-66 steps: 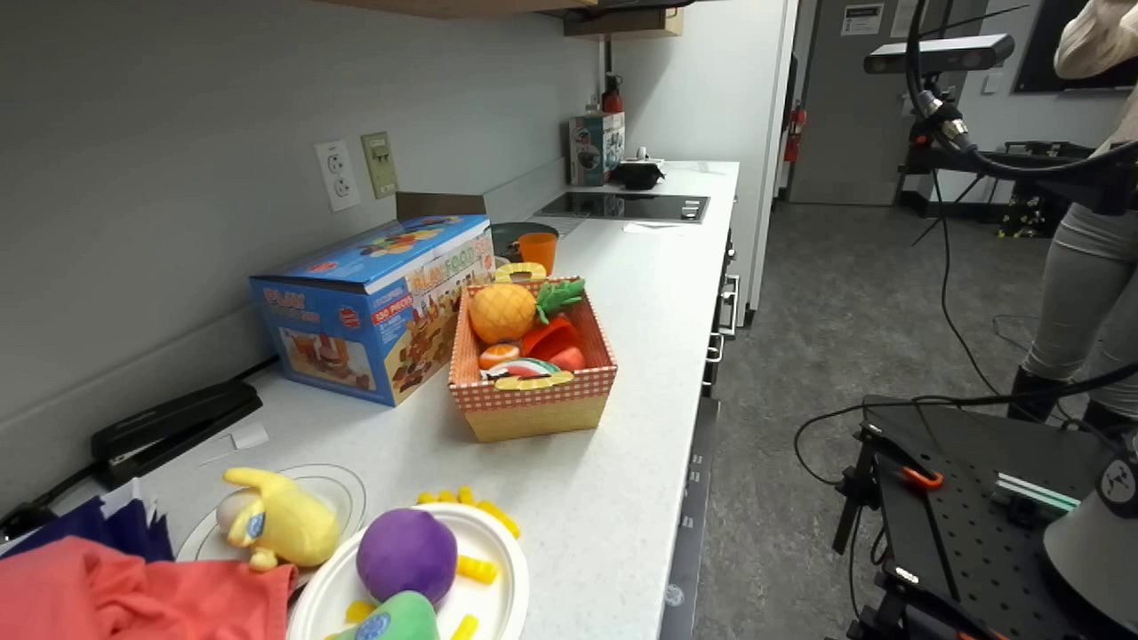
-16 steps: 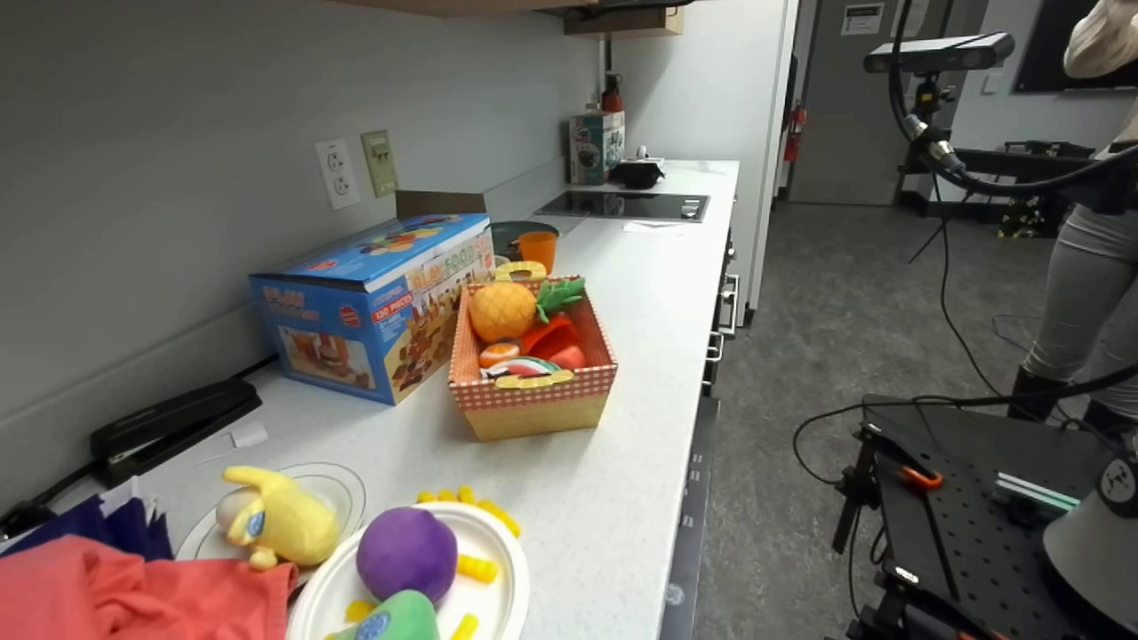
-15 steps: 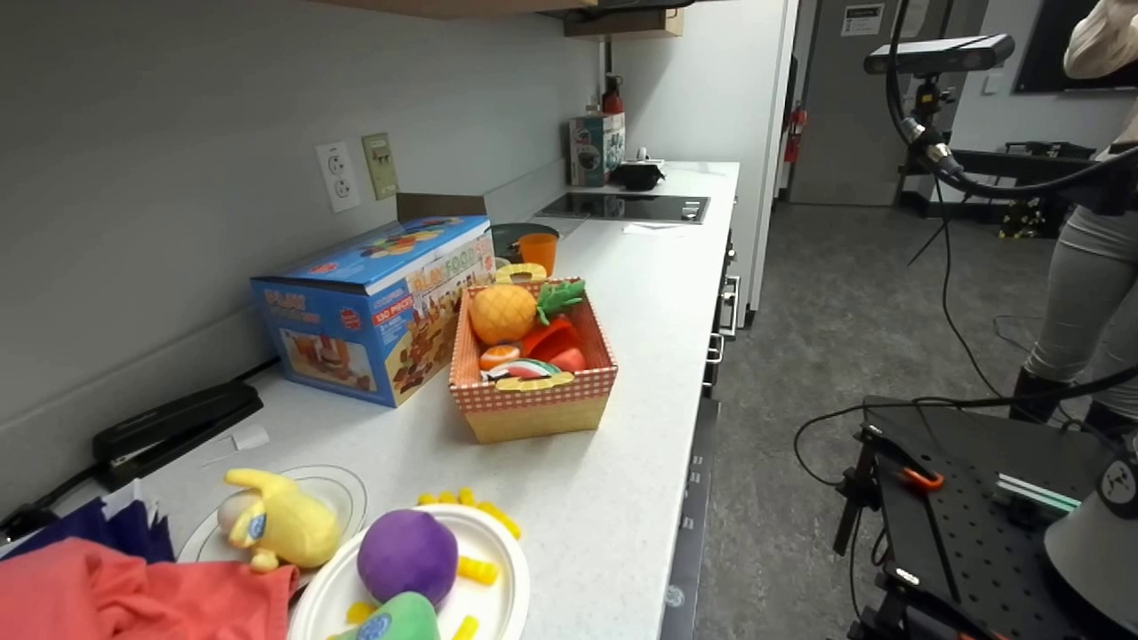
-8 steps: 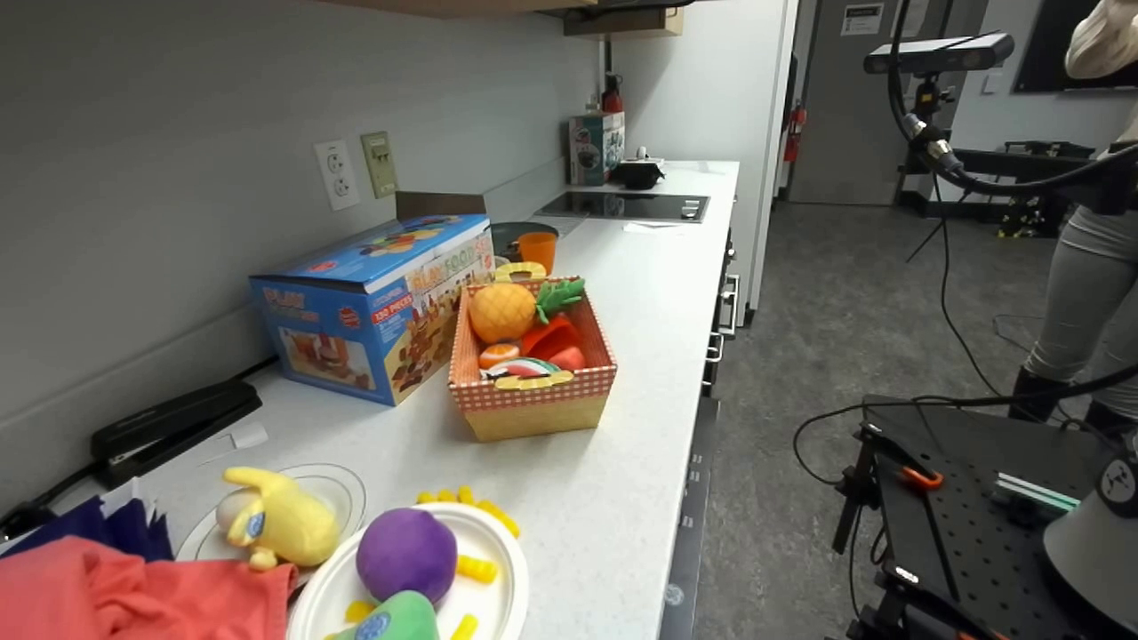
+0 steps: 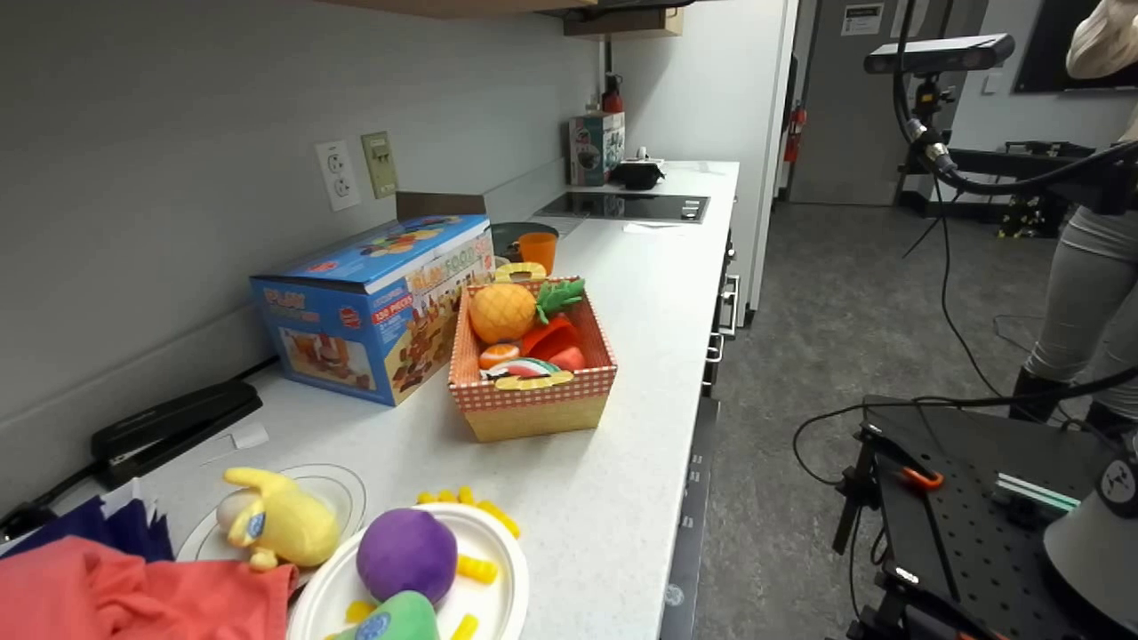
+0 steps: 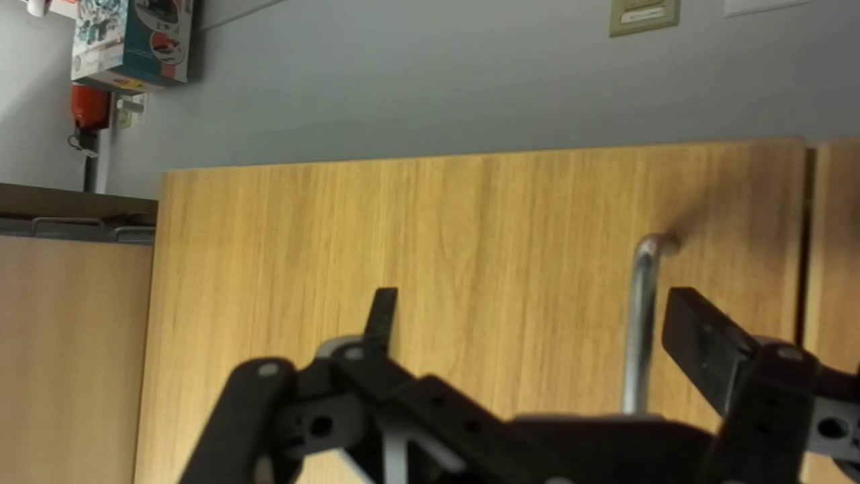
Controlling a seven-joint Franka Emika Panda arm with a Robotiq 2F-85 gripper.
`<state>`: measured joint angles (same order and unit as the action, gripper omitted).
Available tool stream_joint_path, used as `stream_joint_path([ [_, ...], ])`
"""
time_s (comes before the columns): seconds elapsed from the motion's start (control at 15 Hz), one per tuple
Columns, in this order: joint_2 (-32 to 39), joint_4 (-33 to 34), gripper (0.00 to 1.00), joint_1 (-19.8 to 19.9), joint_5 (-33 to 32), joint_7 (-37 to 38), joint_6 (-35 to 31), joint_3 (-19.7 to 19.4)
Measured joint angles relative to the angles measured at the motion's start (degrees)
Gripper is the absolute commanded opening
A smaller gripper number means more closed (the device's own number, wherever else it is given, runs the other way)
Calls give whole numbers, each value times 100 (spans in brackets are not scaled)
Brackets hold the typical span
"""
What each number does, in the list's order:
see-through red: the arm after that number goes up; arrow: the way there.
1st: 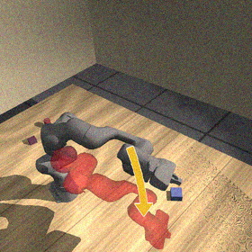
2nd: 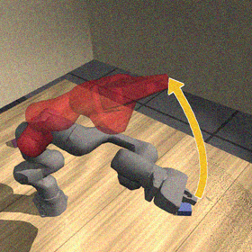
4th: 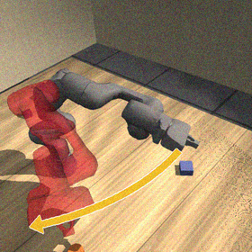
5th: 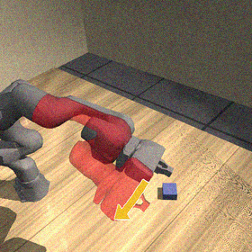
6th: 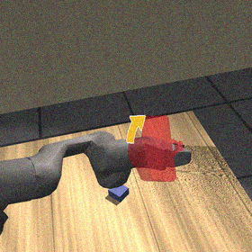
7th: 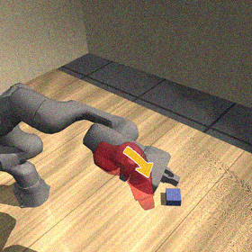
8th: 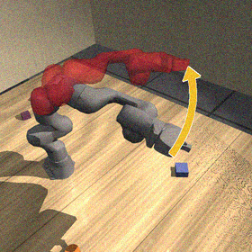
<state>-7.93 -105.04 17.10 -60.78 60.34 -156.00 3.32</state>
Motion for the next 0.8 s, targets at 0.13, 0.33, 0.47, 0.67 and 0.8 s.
stream_joint_path([
  [0.13, 141, 69, 100, 57, -313, 299, 3, -5],
  [0.33, 283, 200, 100, 62, -585, 559, 40, -6],
  [0.47, 303, 238, 100, 60, -669, 595, 115, 7],
  [0.67, 295, 313, 100, 20, -753, 556, 558, 115],
  [0.8, 255, 354, 100, -19, -753, 419, 1013, 225],
])
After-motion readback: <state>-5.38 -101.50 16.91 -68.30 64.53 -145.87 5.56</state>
